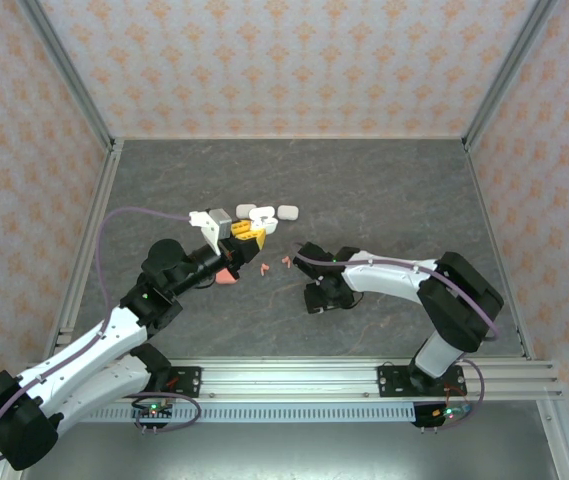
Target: Insert wireless bluetooth earbuds into charging case
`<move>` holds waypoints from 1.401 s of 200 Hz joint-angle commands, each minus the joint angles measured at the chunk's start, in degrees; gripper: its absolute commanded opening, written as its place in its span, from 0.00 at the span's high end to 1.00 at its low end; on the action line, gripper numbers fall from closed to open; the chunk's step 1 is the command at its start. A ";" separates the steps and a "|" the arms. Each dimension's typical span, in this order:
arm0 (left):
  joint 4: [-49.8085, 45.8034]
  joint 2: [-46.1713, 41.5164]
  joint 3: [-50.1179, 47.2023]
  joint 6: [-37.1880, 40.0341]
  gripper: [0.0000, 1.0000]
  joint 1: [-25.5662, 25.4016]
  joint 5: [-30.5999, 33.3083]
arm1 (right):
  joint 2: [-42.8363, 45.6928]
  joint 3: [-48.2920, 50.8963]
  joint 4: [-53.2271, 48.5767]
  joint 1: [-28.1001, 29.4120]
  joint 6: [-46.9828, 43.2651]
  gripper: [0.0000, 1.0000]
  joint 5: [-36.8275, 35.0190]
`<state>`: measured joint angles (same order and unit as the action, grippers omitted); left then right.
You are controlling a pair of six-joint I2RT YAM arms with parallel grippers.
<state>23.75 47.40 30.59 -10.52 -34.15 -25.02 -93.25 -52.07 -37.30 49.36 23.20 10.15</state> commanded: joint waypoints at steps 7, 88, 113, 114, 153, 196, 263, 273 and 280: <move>1.24 0.06 0.17 0.56 1.00 -0.39 0.55 | 0.82 1.34 -6.28 0.84 -0.79 0.44 1.76; 1.08 0.24 0.26 0.50 1.00 -0.40 0.65 | 1.60 1.10 -10.90 0.91 -2.03 0.51 -1.32; 1.08 0.33 0.26 0.53 1.00 -0.39 0.75 | 2.85 0.84 -11.08 0.91 -2.38 0.51 -1.16; 1.06 0.33 0.26 0.52 1.00 -0.39 0.75 | 2.96 0.84 -11.02 0.91 -2.33 0.51 -1.13; 0.96 0.34 0.35 0.50 1.00 -0.39 0.76 | 5.47 -1.30 -8.25 0.91 -1.58 0.50 0.44; 0.51 0.00 0.61 0.68 1.00 -0.39 0.77 | 1.71 -4.73 -6.90 0.91 -2.18 0.52 -1.52; -0.04 -0.29 0.79 0.94 1.00 -0.39 1.06 | -2.36 -5.50 -5.25 0.91 -2.20 0.57 -1.24; -0.02 -0.33 0.70 0.97 1.00 -0.39 1.09 | -2.67 -5.26 -4.92 0.91 -2.36 0.58 -1.17; -0.06 -0.23 0.76 0.94 1.00 -0.39 1.05 | -2.83 -5.02 -4.57 0.91 -2.37 0.59 -0.99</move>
<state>23.33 47.88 30.59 -10.41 -34.15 -24.95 -95.20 -56.62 -42.44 49.84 21.54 10.44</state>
